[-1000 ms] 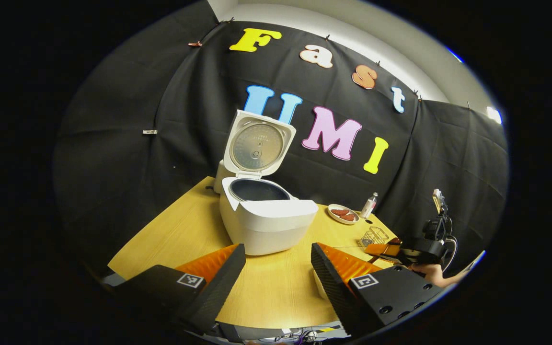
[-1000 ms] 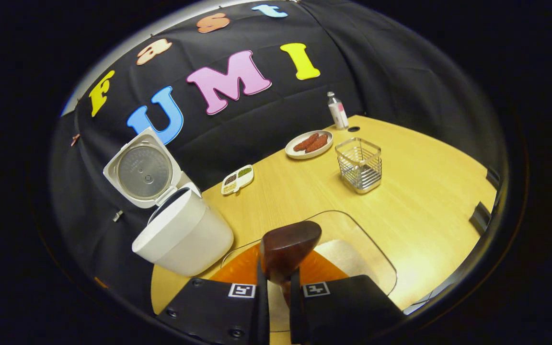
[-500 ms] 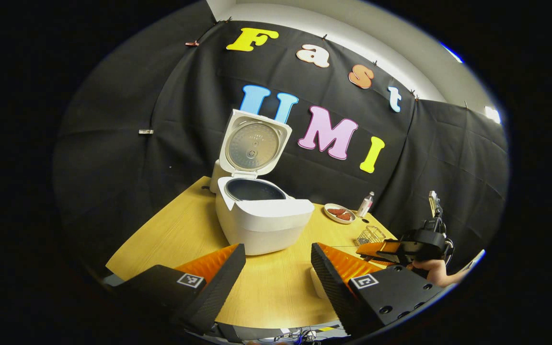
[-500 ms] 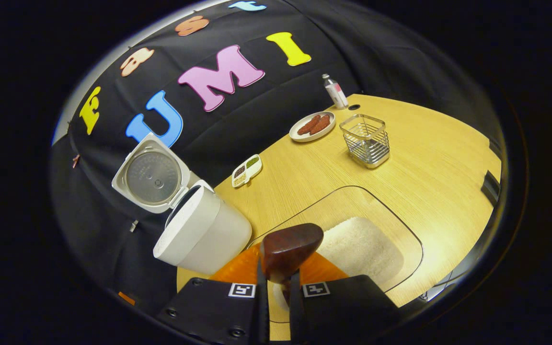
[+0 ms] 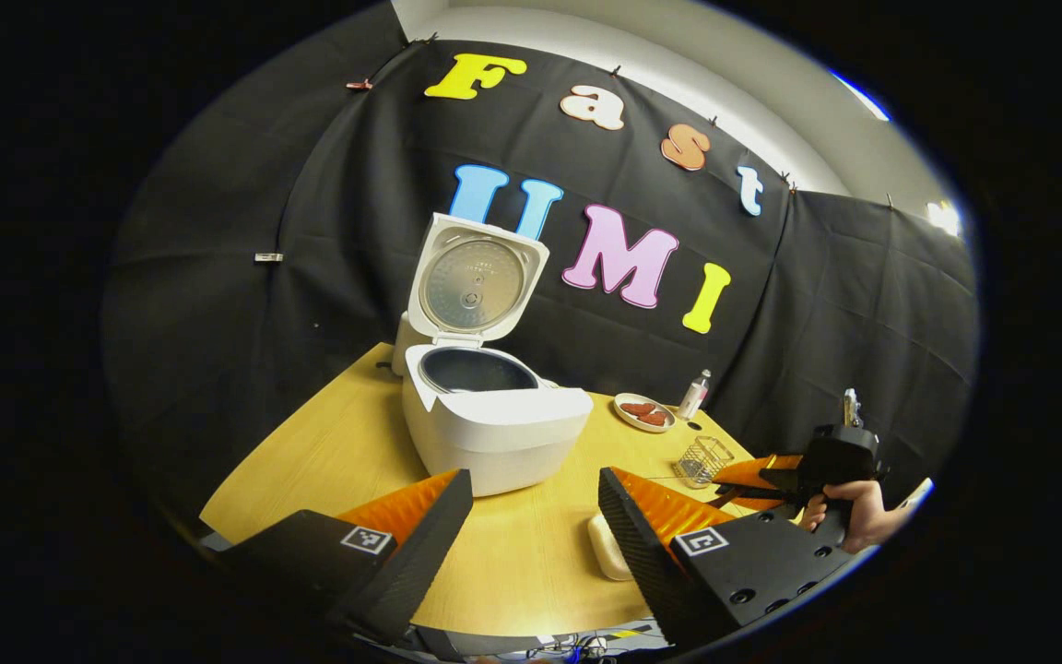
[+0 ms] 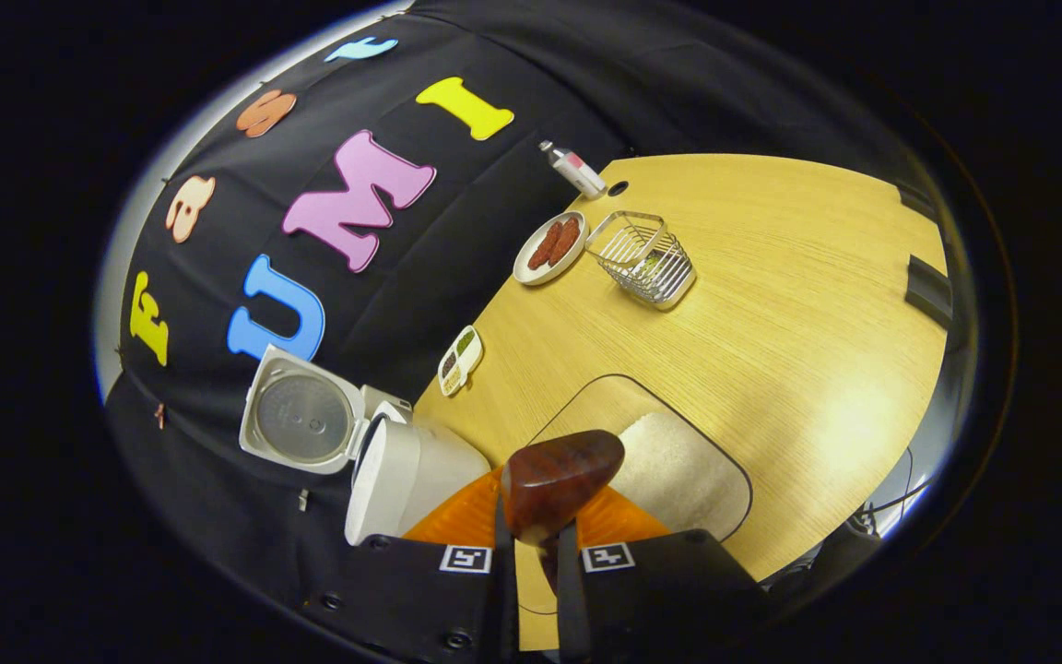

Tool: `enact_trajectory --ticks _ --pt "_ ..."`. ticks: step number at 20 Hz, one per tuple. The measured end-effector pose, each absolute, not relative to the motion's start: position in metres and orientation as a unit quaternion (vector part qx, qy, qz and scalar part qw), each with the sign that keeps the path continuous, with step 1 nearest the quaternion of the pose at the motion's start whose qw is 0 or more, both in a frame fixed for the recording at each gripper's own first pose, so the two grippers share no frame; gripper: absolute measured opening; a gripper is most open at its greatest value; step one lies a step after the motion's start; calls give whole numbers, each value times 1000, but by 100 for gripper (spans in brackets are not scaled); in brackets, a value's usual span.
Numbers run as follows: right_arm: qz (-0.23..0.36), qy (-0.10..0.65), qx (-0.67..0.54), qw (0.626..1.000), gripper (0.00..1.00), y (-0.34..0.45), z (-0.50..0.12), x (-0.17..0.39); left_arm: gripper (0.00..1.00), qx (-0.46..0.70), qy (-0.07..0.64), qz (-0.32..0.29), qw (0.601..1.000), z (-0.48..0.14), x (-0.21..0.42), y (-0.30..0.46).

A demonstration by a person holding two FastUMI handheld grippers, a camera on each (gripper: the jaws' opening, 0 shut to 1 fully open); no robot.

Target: Close the left gripper, press the button to open the rice cooker; take a wooden spoon from the chopstick holder with the right hand, scoop a spoonful of rice and pour it into the rice cooker, then put the wooden spoon back into the chopstick holder.

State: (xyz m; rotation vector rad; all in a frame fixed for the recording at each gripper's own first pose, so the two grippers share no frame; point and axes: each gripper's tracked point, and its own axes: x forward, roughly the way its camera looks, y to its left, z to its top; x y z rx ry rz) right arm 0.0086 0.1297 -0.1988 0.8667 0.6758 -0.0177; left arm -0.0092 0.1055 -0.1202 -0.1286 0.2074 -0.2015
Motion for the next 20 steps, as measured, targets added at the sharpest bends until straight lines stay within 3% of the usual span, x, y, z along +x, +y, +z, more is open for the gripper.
enact_trajectory --ticks 6,20 --pt "-29 309 501 808 21 113 -180 22 95 -63 103 -107 987 -117 -14 99" --pt "34 265 588 764 21 183 -85 77 95 -79 96 -101 987 -111 -20 114"
